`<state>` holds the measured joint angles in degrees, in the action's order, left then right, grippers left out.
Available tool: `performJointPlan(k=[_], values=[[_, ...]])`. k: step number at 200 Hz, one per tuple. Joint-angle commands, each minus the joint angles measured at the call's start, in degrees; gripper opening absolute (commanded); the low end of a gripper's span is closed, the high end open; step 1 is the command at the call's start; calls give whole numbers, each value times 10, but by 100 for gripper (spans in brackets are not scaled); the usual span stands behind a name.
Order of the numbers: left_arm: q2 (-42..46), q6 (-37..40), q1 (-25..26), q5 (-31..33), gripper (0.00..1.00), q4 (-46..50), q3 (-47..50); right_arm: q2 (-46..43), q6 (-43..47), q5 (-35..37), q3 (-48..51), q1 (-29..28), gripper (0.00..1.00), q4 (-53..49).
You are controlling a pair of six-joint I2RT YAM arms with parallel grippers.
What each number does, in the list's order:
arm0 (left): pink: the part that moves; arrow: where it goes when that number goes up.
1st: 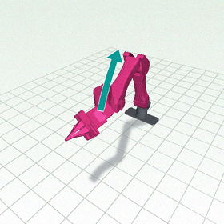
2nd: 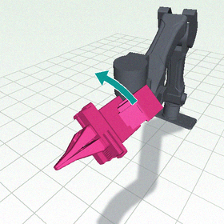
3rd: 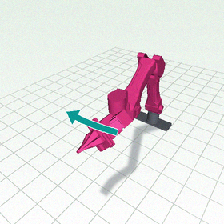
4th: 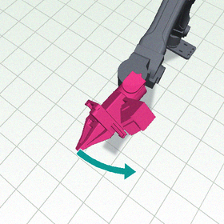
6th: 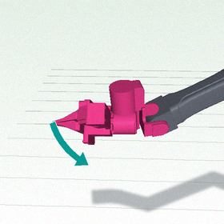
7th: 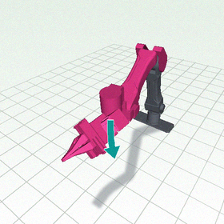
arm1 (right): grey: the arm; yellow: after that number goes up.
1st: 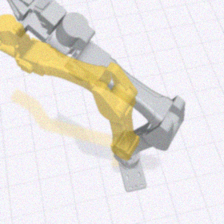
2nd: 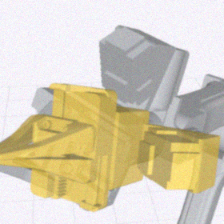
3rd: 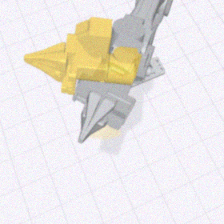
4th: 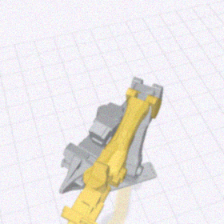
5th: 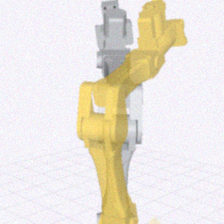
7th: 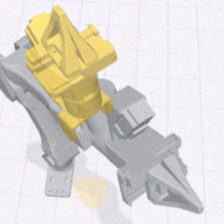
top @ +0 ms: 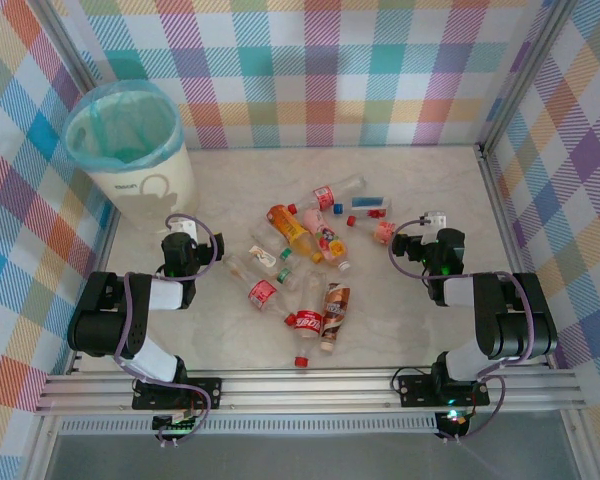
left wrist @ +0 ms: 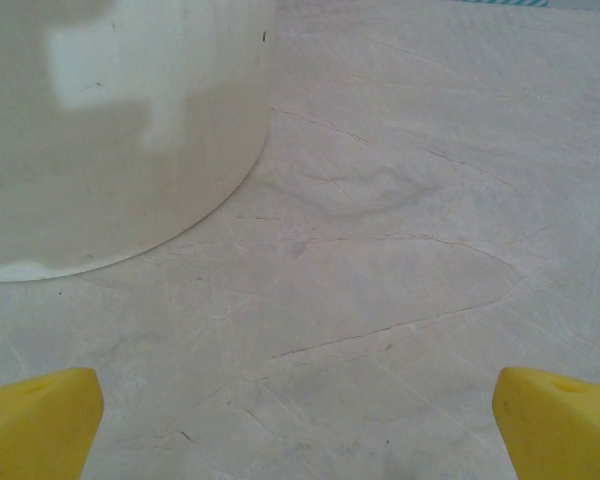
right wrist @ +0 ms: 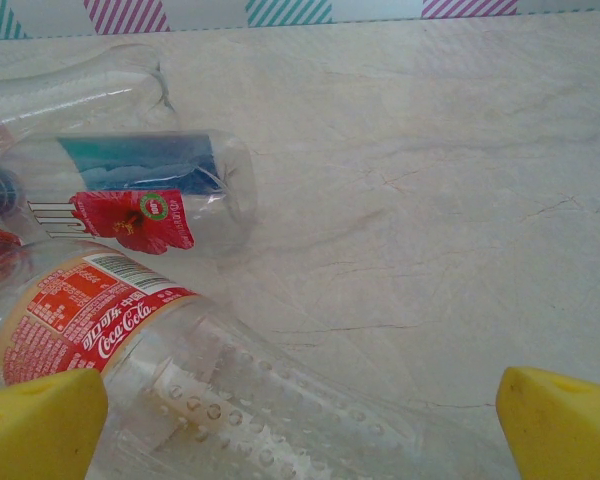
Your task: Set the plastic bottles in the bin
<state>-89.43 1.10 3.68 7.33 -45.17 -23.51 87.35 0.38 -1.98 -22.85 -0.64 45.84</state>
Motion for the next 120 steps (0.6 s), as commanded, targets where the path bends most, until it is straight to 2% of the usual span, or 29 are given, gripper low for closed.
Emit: performJointPlan(k=[1,85,100,120], values=[[-1,1,4,-3,100,-6,-8,7,-9,2,-9,4,100,14],[0,1,4,-5,98,-9,-6,5,-10,4,-8,4,100,14],[5,5,4,-12,97,3,-10,-21,-8,1,-29,4,100,-44],[37,10,4,-26,95,62,-28,-77,-23,16,-101,4,98,-222]])
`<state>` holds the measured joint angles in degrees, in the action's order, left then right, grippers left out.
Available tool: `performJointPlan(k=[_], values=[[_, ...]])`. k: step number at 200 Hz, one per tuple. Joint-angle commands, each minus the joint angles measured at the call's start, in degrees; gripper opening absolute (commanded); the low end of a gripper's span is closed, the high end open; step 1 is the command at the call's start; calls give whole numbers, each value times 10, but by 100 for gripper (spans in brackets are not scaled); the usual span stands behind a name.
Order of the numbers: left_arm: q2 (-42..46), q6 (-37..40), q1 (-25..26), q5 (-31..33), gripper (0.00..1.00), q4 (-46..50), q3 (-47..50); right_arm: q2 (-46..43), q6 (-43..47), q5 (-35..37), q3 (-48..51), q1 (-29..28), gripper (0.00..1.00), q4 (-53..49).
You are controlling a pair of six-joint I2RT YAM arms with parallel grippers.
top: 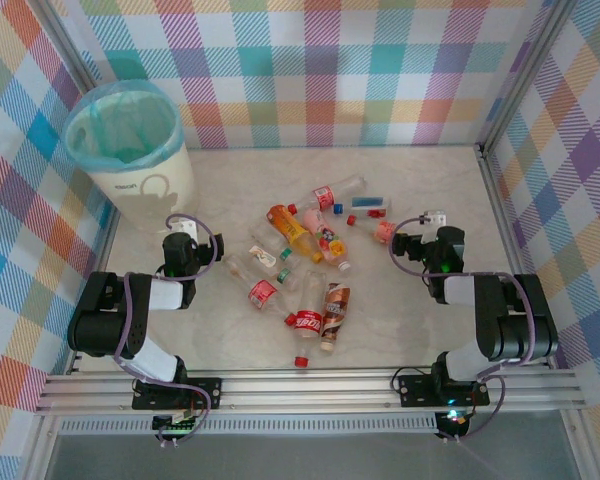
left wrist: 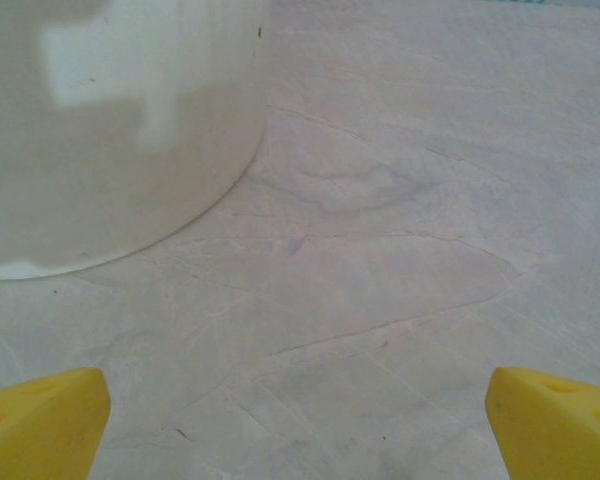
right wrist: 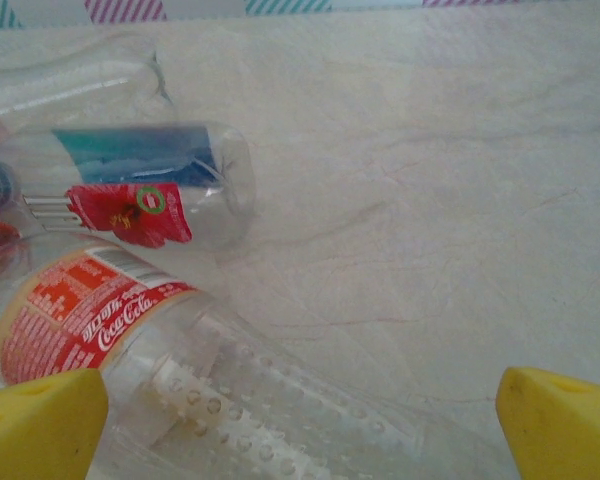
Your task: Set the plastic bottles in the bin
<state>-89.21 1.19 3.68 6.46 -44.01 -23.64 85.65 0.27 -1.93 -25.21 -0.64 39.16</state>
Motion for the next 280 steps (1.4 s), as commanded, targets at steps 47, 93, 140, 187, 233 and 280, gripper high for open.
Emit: performJointPlan(k=[47,93,140,187,233,280], values=[[153,-5,22,-5,91,175,-40,-144,-107,-22,-189,-11,89,-397],[274,16,112,15,89,365,-108,-146,-130,-28,-277,-89,87,-606],[303,21,180,-69,87,433,-166,-9,103,24,-381,-89,92,-706],[267,43,203,-129,88,468,-220,174,306,39,-494,-88,97,-815],[259,48,207,-144,88,470,-224,180,369,4,-447,-77,100,-777],[258,48,208,-150,88,469,-226,221,371,19,-448,-76,94,-773]])
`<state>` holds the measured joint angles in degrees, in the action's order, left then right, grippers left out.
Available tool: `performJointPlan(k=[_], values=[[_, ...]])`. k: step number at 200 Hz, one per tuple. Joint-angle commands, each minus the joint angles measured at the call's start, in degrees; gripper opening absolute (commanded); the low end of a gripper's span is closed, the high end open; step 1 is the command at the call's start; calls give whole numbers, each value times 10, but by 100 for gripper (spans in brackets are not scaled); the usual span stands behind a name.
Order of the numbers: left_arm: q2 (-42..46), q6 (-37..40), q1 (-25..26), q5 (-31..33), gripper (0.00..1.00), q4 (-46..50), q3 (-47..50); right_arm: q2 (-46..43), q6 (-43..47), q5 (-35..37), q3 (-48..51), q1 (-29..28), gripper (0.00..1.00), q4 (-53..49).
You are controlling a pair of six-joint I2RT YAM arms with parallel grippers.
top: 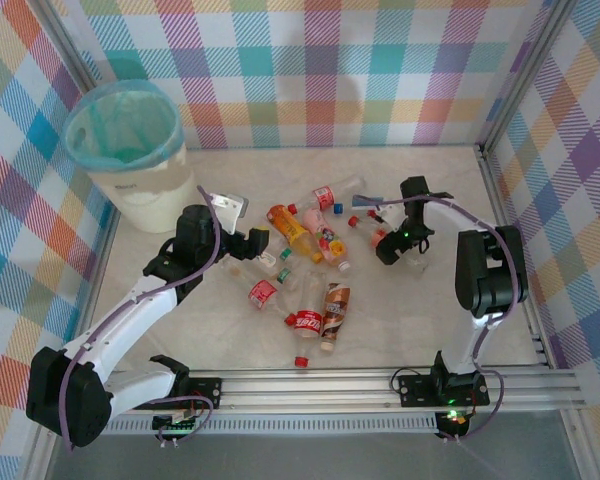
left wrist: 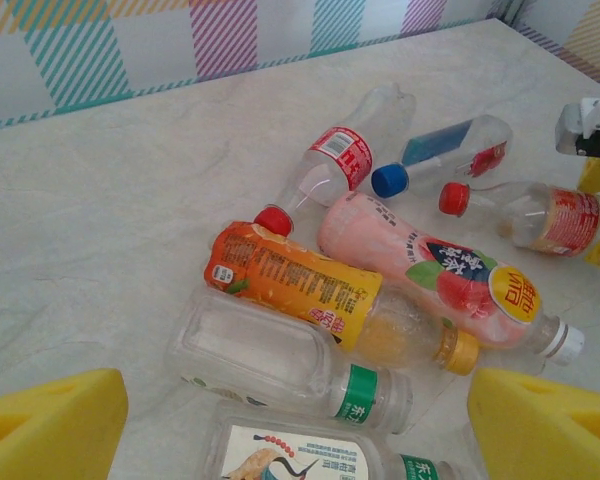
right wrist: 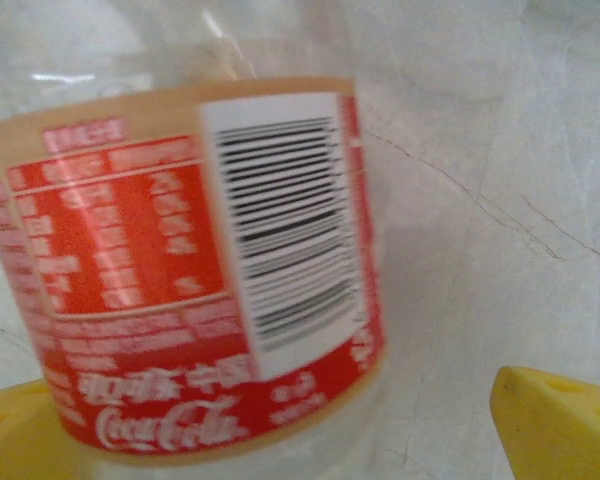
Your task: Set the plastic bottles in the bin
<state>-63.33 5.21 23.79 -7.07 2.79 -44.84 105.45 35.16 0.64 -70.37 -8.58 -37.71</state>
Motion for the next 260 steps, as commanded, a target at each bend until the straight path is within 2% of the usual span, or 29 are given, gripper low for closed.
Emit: performJointPlan(k=[1,60,121,173,200,216,260], values=[[0,8,7,-15,88,1,-13,23,22,-6,4,3,93,-4],[6,8,7,-14,88,7,-16,22,16,-14,5,3,70,-3],[11,12,7,-18,88,7,-28,-19,23,-24,20,3,58,-8],[12,11,7,-21,88,4,-25,-5,19,-36,18,4,58,-18],[17,10,7,-22,88,5,-19,10,13,-28,16,4,68,-15],[19,13,7,-17,88,4,-18,18,11,-31,10,4,69,-19],[21,11,7,-19,88,6,-22,18,2,-42,6,4,62,-23]])
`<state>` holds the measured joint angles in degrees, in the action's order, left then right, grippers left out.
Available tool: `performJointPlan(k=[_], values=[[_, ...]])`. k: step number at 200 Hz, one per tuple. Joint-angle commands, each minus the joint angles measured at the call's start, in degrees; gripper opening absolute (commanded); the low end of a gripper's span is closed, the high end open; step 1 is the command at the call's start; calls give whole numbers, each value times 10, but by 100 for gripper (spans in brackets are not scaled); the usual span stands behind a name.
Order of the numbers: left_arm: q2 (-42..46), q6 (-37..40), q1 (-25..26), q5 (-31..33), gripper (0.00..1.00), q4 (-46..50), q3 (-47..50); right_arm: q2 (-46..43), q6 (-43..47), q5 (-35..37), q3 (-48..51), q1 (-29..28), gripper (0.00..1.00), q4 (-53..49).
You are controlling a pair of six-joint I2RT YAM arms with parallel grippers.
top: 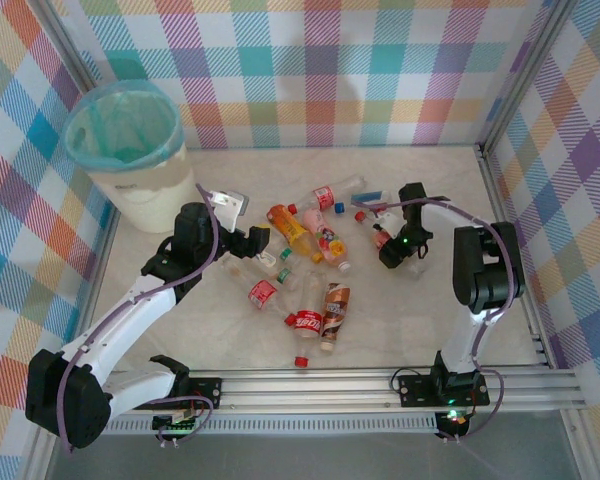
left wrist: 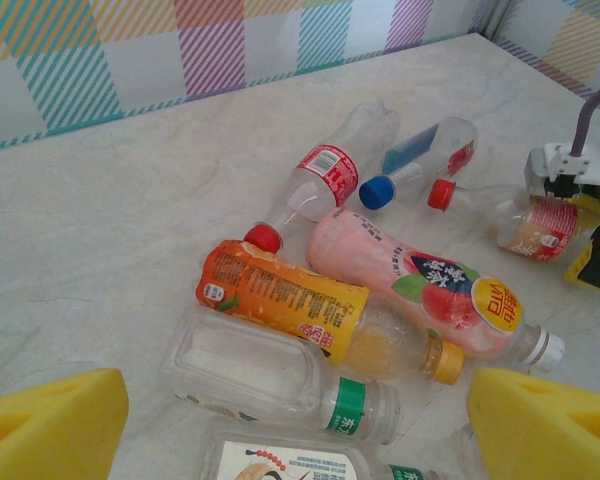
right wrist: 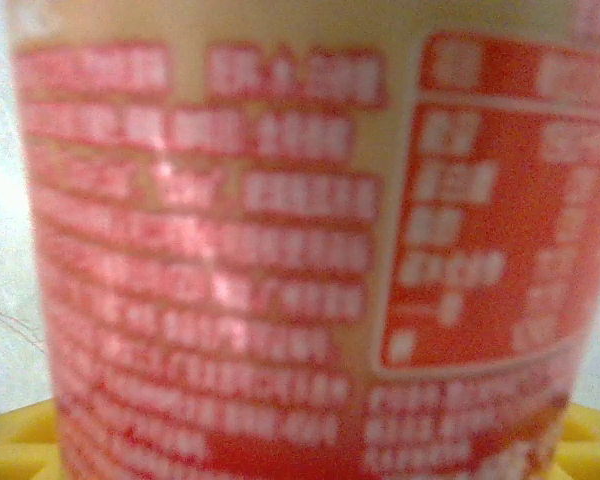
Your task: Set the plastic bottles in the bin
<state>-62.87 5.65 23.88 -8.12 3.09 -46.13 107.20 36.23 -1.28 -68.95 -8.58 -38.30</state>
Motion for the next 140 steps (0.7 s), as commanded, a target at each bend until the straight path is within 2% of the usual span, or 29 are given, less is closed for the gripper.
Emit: performJointPlan(k=[1,28,76,140], values=[[17,6,6,-8,88,3,-9,1,-9,-22,-8,4,62,-17],[24,5,6,-12,88,7,-10,-13,-13,-31,-13,4,54,-26],[34,-20,6,-20,86,31,-41,-49,-35,-52,-34,3,47,-70],[25,-60,6,-53,84,33,-83,-136,-101,-97,-34,-23,47,-94]])
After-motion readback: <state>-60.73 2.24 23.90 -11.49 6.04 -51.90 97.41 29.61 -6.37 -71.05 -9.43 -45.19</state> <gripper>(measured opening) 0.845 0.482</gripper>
